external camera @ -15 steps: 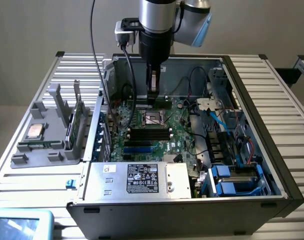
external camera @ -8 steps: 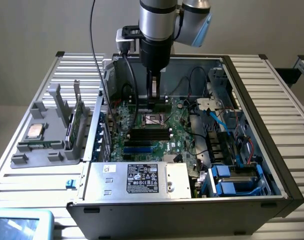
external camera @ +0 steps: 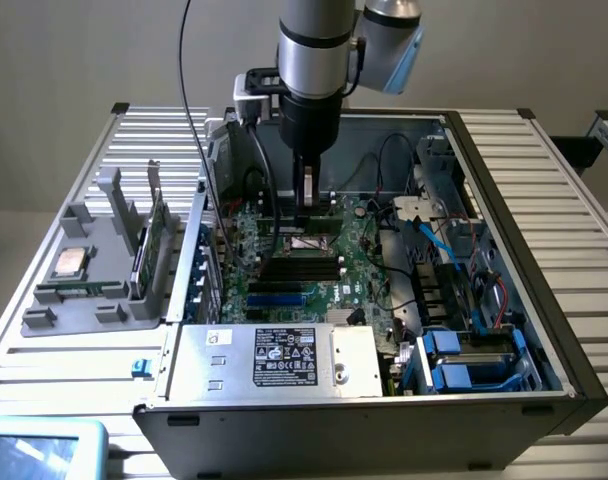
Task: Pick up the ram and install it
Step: 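Insert the ram into the slot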
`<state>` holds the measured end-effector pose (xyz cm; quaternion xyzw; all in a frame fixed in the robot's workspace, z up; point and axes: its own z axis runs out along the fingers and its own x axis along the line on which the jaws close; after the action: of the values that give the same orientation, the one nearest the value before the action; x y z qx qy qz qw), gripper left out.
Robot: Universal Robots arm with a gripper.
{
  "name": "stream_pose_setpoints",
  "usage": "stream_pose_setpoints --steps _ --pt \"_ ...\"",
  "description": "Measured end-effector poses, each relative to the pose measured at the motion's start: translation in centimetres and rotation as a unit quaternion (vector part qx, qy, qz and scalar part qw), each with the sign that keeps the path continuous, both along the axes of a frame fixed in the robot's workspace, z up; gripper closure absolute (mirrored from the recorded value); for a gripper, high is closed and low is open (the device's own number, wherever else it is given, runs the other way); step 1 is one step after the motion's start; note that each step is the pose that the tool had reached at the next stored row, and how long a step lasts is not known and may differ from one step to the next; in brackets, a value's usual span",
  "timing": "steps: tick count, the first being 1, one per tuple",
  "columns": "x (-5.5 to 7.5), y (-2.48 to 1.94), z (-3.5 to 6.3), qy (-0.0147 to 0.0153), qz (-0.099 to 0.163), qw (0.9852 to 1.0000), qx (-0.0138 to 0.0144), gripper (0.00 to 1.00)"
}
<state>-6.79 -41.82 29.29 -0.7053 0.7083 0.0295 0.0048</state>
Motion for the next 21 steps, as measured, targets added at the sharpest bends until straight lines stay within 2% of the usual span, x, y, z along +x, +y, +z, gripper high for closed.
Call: stream_pose_setpoints --steps 15,18,21 --pt "0.0 -0.05 -2.73 0.0 0.001 1.0 -0.0001 0.89" --pt "0.0 -0.25 -3.29 0.0 0.001 1.0 -0.0001 0.89" --pt "0.0 -0.71 -3.84 0.0 0.001 1.0 -0.0001 0.89"
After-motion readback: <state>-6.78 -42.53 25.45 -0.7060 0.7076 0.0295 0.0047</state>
